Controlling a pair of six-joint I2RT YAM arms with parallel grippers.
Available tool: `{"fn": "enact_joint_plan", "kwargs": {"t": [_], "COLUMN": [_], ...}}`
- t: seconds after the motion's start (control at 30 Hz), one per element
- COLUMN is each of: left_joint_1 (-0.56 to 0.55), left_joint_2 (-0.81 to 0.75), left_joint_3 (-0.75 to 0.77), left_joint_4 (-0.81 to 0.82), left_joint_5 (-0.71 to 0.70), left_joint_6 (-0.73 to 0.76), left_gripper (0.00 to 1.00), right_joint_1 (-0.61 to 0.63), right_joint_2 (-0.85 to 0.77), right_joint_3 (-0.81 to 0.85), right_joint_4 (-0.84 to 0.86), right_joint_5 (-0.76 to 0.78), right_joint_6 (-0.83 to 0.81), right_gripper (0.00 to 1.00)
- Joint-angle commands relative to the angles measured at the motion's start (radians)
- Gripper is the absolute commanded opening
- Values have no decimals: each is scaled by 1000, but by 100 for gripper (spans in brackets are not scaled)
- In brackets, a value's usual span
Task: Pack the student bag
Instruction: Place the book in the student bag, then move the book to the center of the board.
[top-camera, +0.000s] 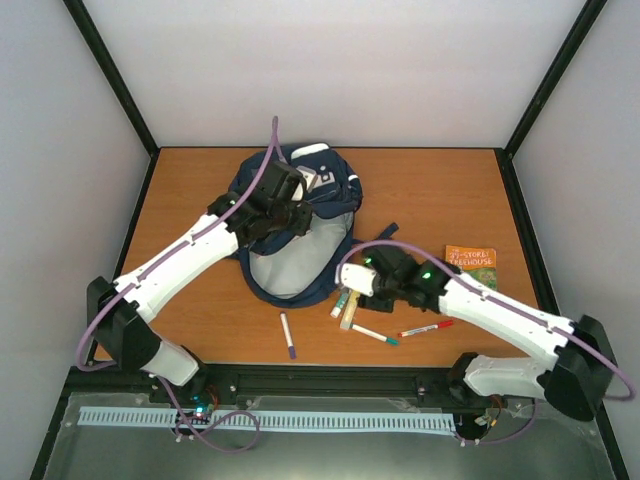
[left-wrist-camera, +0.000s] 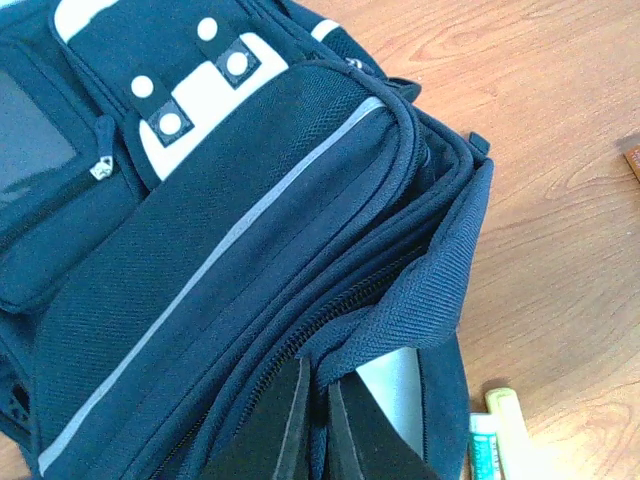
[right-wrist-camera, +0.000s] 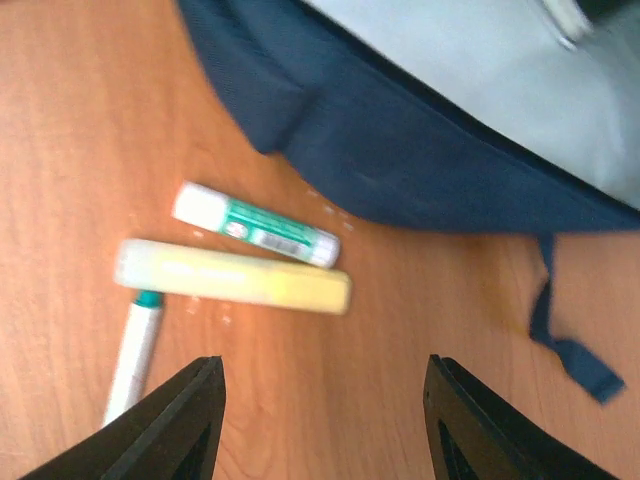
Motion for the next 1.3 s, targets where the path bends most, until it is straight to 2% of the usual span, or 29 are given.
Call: {"fn": "enact_joint_plan", "kwargs": {"t": [0.0, 0.17, 0.23, 0.3, 0.4, 0.43, 0.47, 0.5, 0.53, 0.57, 0.7, 0.8, 0.9, 1.0, 1.07, 1.13, 1.27], "left_joint_1": [7, 7, 7, 7, -6, -11, -17, -25, -38, -50, -85, -97, -106, -126, -132, -140, -142], "left_joint_2": [16, 56, 71, 76, 50, 42, 33, 23, 6, -12, -64, -91, -140, -200, -198, -175, -15], "left_joint_3": [-41, -138, -172, -209, -258, -262, -260, -256, -254, -249, -215, -215, -264, -331, -307, -235, -16], "left_joint_4": [31, 83, 108, 144, 202, 204, 198, 187, 176, 165, 113, 134, 231, 399, 420, 364, 69], "left_joint_5": [17, 45, 70, 141, 237, 259, 275, 280, 280, 273, 203, 192, 215, 251, 229, 179, 0], "left_joint_6": [-81, -116, -122, -109, -98, -88, -82, -80, -78, -74, -63, -64, -97, -146, -181, -205, -239], "left_gripper": [8, 7, 7, 1, 4, 17, 39, 55, 86, 98, 100, 100, 100, 100, 100, 100, 100], "right_joint_1": [-170, -374, -447, -515, -556, -566, -572, -575, -576, -582, -654, -785, -897, -1004, -1055, -1104, -1236], "right_joint_2": [-116, -191, -192, -164, -158, -175, -188, -195, -193, -186, -136, -97, -51, -10, 1, 1, 13], "right_joint_3": [-12, -50, -67, -75, -54, -67, -82, -95, -102, -101, -67, -32, 7, 33, 33, 31, 40], "right_joint_4": [4, 62, 109, 137, 126, 137, 148, 153, 155, 151, 131, 97, 42, 5, -15, -32, -73], "right_joint_5": [-147, -236, -223, -234, -217, -224, -236, -239, -229, -212, -195, -240, -280, -286, -282, -263, -246], "right_joint_6": [69, 148, 226, 273, 281, 284, 284, 284, 284, 286, 294, 288, 271, 251, 228, 202, 117], "right_gripper": [57, 59, 64, 67, 68, 69, 71, 73, 74, 74, 76, 82, 86, 87, 87, 87, 86]}}
